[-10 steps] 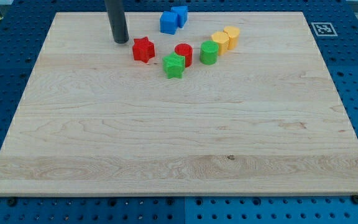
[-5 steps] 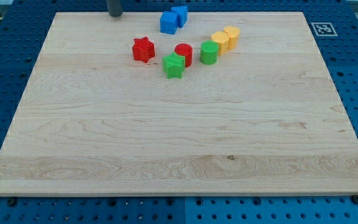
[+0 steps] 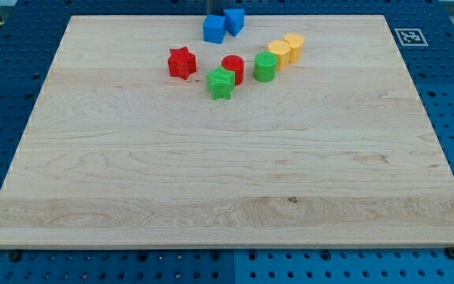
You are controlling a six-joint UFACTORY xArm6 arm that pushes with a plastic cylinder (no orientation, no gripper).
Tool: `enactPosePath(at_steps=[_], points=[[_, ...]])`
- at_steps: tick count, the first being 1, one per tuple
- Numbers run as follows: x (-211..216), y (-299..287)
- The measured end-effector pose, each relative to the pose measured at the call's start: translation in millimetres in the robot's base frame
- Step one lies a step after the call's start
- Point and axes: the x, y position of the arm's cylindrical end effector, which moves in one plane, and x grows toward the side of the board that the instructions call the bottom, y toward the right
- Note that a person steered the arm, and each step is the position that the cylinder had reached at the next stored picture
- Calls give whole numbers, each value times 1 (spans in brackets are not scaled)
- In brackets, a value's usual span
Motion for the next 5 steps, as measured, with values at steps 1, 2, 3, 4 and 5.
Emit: enactPosePath(at_steps=[1, 2, 3, 4, 5], points=[[1, 27], [15, 35], [29, 35], [29, 52], [46, 84]])
